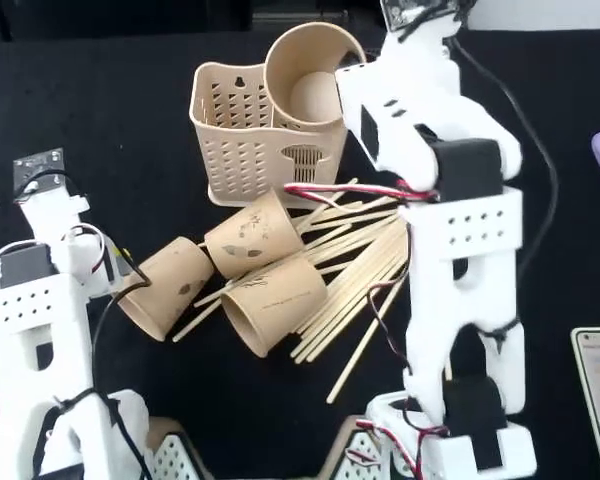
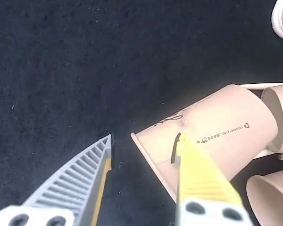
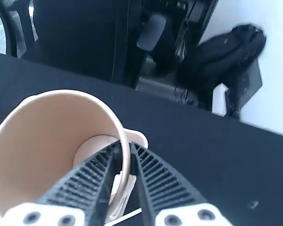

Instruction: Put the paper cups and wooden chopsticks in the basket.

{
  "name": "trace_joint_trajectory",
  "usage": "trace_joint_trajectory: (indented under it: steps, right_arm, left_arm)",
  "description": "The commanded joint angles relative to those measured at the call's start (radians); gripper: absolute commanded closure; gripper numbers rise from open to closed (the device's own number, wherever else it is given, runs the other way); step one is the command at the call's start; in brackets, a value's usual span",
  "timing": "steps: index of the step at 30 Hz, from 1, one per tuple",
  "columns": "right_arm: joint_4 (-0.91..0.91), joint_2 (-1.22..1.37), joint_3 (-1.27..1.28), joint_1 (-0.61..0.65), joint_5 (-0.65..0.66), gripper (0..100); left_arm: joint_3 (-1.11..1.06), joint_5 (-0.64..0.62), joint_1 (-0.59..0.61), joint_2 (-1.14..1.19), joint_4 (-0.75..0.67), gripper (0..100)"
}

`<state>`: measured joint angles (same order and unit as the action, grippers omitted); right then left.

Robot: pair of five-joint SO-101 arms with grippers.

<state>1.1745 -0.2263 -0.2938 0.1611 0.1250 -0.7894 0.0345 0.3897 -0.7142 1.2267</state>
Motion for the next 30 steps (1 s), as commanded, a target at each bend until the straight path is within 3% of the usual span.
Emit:
trace_joint_trajectory:
  steps: [1, 15, 22, 30]
  right_arm:
    - [-0.008, 0.027, -0.042, 0.012, -0.026, 98.8]
    - [-0.064, 0.143, -0.042, 0.012, -0.054, 98.5]
    - [-0.026, 0.116, -0.094, 0.057, -0.054, 76.7]
    - [0.137, -0.035, -0.154, 0.066, -0.052, 76.6]
  left_arm:
    - [0.002, 0.002, 0.007, -0.023, 0.003, 78]
    - [0.002, 0.002, 0.007, -0.023, 0.005, 78]
    - [0.002, 0.000, 0.007, -0.023, 0.005, 78]
    - [0.012, 0.000, 0.007, -0.023, 0.003, 78]
